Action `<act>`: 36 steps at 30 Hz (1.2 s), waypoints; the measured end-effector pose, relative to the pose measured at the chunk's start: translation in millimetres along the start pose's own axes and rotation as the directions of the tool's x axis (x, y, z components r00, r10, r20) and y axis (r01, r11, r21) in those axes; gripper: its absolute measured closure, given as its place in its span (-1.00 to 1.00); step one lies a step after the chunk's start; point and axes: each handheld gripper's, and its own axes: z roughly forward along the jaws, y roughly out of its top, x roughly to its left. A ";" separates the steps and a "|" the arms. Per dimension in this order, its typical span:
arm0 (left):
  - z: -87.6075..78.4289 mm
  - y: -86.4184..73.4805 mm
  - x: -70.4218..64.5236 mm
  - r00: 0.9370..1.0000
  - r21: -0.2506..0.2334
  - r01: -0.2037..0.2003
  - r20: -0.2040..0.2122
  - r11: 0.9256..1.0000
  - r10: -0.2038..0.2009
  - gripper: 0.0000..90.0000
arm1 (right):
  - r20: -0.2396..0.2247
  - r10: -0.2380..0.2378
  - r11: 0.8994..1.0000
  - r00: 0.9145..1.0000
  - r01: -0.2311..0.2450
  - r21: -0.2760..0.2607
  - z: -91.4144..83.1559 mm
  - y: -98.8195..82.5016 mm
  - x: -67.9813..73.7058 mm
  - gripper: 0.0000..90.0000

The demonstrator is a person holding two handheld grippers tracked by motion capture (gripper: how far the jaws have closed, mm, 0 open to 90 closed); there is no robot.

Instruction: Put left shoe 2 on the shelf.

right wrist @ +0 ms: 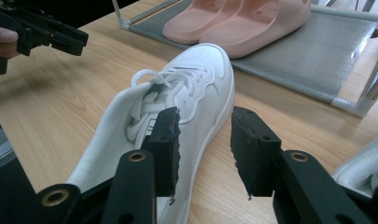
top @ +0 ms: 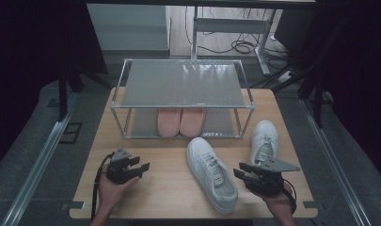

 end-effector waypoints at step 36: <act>3.9 -3.9 -6.5 1.000 0.023 -0.015 0.015 1.000 0.014 0.04 | 0.023 -0.023 0.993 0.999 0.021 0.117 63.4 2.8 18.2 0.29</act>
